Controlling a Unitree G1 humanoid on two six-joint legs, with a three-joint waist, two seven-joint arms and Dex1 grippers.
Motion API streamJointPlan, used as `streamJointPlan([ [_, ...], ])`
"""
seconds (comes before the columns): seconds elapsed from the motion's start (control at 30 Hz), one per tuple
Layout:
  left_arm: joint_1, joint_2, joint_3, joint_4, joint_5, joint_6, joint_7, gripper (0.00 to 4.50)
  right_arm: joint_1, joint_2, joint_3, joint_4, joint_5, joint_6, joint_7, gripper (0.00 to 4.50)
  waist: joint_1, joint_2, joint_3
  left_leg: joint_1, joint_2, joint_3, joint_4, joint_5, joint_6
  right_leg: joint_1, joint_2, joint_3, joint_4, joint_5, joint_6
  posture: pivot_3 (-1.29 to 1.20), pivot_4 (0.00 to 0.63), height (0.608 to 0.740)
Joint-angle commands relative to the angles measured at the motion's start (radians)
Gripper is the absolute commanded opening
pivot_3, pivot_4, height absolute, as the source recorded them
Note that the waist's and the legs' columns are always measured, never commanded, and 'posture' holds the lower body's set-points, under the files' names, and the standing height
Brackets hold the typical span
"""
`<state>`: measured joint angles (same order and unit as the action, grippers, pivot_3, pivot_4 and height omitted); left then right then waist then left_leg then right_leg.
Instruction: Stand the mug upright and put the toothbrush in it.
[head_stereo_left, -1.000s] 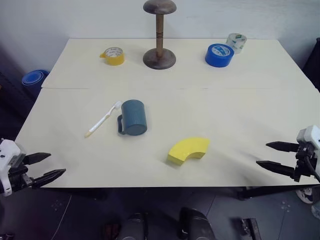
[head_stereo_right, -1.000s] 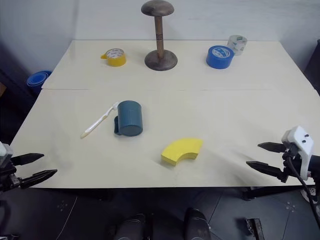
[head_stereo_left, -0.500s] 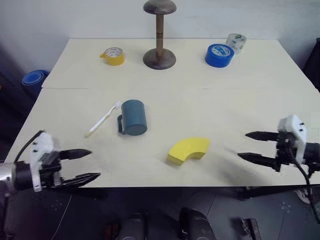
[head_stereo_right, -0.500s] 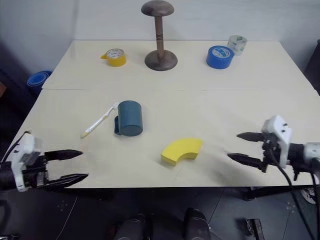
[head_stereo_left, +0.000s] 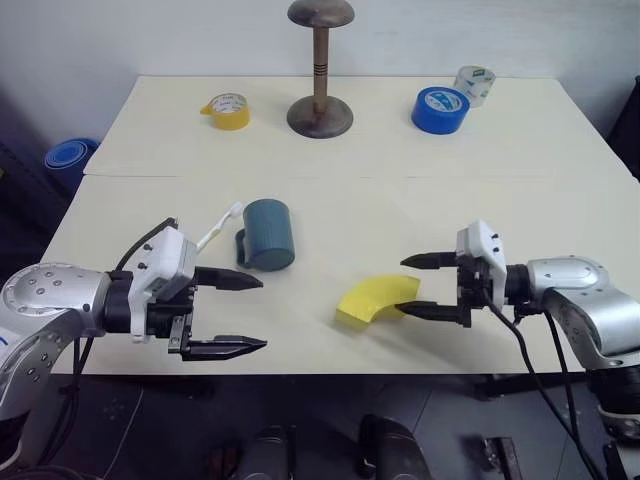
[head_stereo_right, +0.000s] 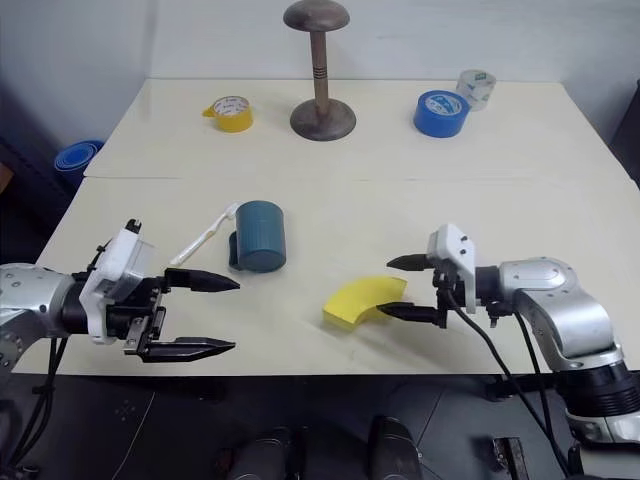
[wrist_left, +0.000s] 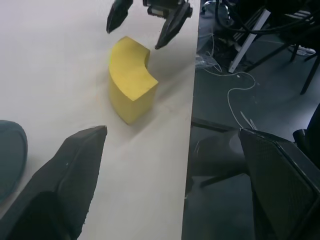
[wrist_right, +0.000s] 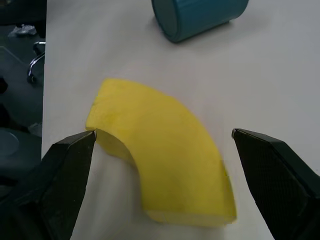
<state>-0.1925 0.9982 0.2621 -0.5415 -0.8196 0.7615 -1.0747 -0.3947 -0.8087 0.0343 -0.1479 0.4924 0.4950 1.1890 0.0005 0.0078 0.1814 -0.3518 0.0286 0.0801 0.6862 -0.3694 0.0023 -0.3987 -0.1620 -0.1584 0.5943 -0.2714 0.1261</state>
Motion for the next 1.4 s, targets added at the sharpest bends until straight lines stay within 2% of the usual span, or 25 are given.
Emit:
streamJointPlan([
  [0.03, -0.034, 0.003, -0.015, 0.024, 0.019, -0.029, -0.004, 4.47, -0.024, 0.025, 0.034, 0.028, -0.049, -0.07, 0.013, 4.5, 0.0, 0.0, 0.0, 0.0, 0.0, 0.0, 0.0, 0.0, 0.0, 0.0, 0.0, 0.0, 0.0, 0.0, 0.0, 0.0, 0.15, 0.74],
  [0.4, -0.067, 0.002, -0.039, 0.041, 0.038, -0.057, -0.002, 4.47, -0.019, 0.092, 0.115, 0.141, -0.163, -0.191, 0.006, 4.5, -0.002, 0.0, 0.0, 0.0, 0.0, 0.0, 0.001, 0.0, 0.0, 0.0, 0.0, 0.0, 0.0, 0.0, 0.0, 0.0, 0.15, 0.74],
  [0.5, -0.081, 0.001, -0.051, 0.052, 0.048, -0.065, -0.006, 4.5, -0.015, 0.111, 0.099, 0.138, -0.146, -0.184, 0.013, 3.88, -0.001, 0.0, 0.0, -0.001, 0.0, 0.0, 0.002, 0.0, 0.0, 0.0, 0.0, 0.0, 0.0, 0.0, 0.0, 0.0, 0.15, 0.74],
  [0.6, -0.093, -0.006, -0.064, 0.056, 0.052, -0.071, -0.007, 4.5, 0.002, 0.115, 0.083, 0.117, -0.131, -0.17, 0.006, 2.83, -0.001, 0.0, 0.0, -0.001, 0.0, 0.0, 0.002, 0.0, 0.0, 0.0, 0.0, 0.0, 0.0, 0.0, 0.0, 0.0, 0.15, 0.74],
  [0.67, -0.102, -0.017, -0.08, 0.059, 0.056, -0.076, -0.001, 4.5, 0.023, 0.115, 0.06, 0.089, -0.113, -0.15, -0.014, 2.41, -0.001, 0.0, 0.0, -0.001, 0.0, 0.0, 0.002, 0.0, 0.0, 0.0, 0.0, 0.0, 0.0, 0.0, 0.0, 0.0, 0.15, 0.74],
  [0.77, -0.123, -0.043, -0.113, 0.06, 0.065, -0.081, 0.011, 4.5, 0.092, 0.109, -0.045, -0.006, -0.059, -0.078, -0.111, 2.41, 0.005, 0.0, 0.0, -0.001, 0.0, -0.001, 0.002, 0.0, 0.0, 0.0, 0.0, 0.0, 0.0, 0.0, 0.0, 0.0, 0.15, 0.74],
  [0.9, -0.153, -0.078, -0.143, 0.072, 0.076, -0.087, 0.019, 4.5, 0.219, 0.115, -0.341, -0.12, 0.056, 0.054, -0.315, 2.41, 0.021, 0.0, 0.0, -0.002, 0.0, -0.001, 0.003, 0.0, 0.0, 0.0, 0.0, 0.0, 0.0, 0.0, 0.0, 0.0, 0.15, 0.74],
  [0.97, -0.16, -0.089, -0.152, 0.08, 0.084, -0.092, 0.016, 4.5, 0.269, 0.115, -0.438, -0.133, 0.046, 0.067, -0.396, 2.41, 0.024, 0.0, 0.0, -0.002, 0.0, -0.001, 0.003, 0.0, 0.0, 0.0, 0.0, 0.0, 0.0, 0.0, 0.0, 0.0, 0.15, 0.74],
  [1.03, -0.18, -0.11, -0.173, 0.094, 0.093, -0.103, 0.011, 4.5, 0.334, 0.11, -0.532, -0.089, -0.039, 0.052, -0.513, 2.41, 0.028, 0.0, 0.0, -0.002, 0.0, -0.001, 0.004, 0.0, 0.0, 0.0, 0.0, 0.0, 0.0, 0.0, 0.0, 0.0, 0.15, 0.74],
  [1.1, -0.199, -0.127, -0.19, 0.107, 0.101, -0.112, 0.007, 4.5, 0.371, 0.117, -0.58, -0.049, -0.09, 0.042, -0.599, 2.41, 0.028, 0.0, 0.0, -0.002, 0.0, 0.0, 0.004, 0.0, 0.0, 0.0, 0.0, 0.0, 0.0, 0.0, 0.0, 0.0, 0.15, 0.74],
  [1.2, -0.232, -0.15, -0.211, 0.133, 0.117, -0.122, 0.004, 4.5, 0.388, 0.133, -0.585, 0.017, -0.15, 0.005, -0.681, 2.41, 0.019, 0.0, 0.0, -0.001, 0.0, 0.0, 0.004, 0.0, 0.0, 0.0, 0.0, 0.001, 0.001, 0.0, 0.0, 0.0, 0.15, 0.74],
  [1.37, -0.259, -0.169, -0.231, 0.158, 0.138, -0.129, 0.001, 4.5, 0.374, 0.146, -0.552, 0.098, -0.186, -0.02, -0.729, 2.41, 0.0, 0.0, 0.0, 0.0, 0.001, 0.001, 0.003, 0.0, 0.0, 0.0, 0.002, 0.002, 0.002, 0.0, 0.0, 0.0, 0.15, 0.74],
  [1.4, -0.26, -0.17, -0.231, 0.161, 0.14, -0.13, -0.001, 4.5, 0.369, 0.151, -0.555, 0.106, -0.178, -0.016, -0.732, 2.75, 0.0, 0.0, 0.0, 0.0, 0.001, 0.001, 0.003, 0.0, 0.0, 0.0, 0.002, 0.002, 0.002, 0.0, 0.0, 0.0, 0.15, 0.74],
])
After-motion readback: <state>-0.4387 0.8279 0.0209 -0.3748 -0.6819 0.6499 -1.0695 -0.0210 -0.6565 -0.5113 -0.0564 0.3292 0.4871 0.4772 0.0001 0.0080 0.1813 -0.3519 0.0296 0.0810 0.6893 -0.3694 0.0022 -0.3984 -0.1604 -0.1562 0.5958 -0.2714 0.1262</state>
